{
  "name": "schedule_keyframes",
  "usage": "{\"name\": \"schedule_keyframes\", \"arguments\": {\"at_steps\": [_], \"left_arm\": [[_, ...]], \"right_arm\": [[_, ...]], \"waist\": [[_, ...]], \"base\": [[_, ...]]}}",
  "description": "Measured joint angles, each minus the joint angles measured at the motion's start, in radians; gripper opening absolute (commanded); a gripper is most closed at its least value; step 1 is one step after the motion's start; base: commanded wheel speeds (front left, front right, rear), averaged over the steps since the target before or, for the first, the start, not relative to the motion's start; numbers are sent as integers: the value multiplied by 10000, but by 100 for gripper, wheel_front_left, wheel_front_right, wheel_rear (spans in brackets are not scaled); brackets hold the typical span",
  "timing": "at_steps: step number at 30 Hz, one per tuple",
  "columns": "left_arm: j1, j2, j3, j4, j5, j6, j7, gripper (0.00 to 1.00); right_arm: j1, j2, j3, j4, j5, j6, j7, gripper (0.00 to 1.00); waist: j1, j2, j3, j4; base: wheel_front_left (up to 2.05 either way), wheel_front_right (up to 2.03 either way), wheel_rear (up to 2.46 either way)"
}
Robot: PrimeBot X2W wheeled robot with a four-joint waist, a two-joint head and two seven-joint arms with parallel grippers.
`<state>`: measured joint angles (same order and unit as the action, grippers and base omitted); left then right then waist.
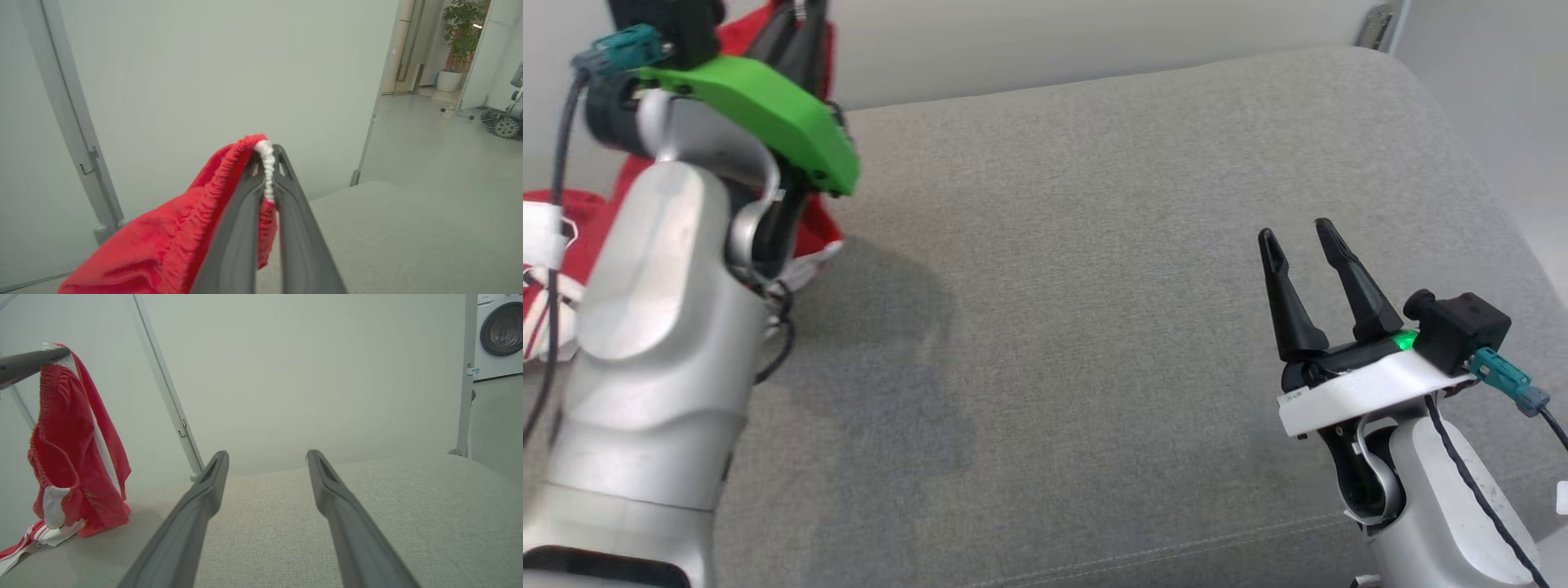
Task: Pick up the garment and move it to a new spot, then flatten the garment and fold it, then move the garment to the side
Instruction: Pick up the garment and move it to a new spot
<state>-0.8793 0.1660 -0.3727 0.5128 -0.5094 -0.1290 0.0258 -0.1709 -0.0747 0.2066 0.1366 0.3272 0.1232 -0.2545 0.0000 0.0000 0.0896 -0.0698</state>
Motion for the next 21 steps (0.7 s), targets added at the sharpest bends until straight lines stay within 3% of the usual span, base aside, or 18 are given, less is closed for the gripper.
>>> {"name": "schedule_keyframes", "arguments": {"at_steps": [3,6,8,13,21], "left_arm": [[-22,-784,-464,-846,-1143,-2,104,0],[-86,-1047,-886,-1616,-1801,-2,219,0],[-182,-897,-1103,-1902,-1812,-6,221,0],[113,-437,-435,-1628,-2499,-19,472,0],[2700,556,380,56,-3055,-19,610,0]], "right_arm": [[12,0,-15,-12,2,0,0,100],[45,0,-50,-58,2,0,0,100],[90,4,-63,-90,6,0,0,100],[173,8,-176,-247,13,0,0,100],[343,-38,-504,-382,13,0,0,100]], "waist": [[0,0,-185,-347],[0,0,-329,-672],[0,1,-395,-874],[-1,1,-437,-1297],[-1,0,-115,-1385]], "base": [[0,0,0],[0,0,0],[0,0,0],[0,0,0],[0,0,0]]}}
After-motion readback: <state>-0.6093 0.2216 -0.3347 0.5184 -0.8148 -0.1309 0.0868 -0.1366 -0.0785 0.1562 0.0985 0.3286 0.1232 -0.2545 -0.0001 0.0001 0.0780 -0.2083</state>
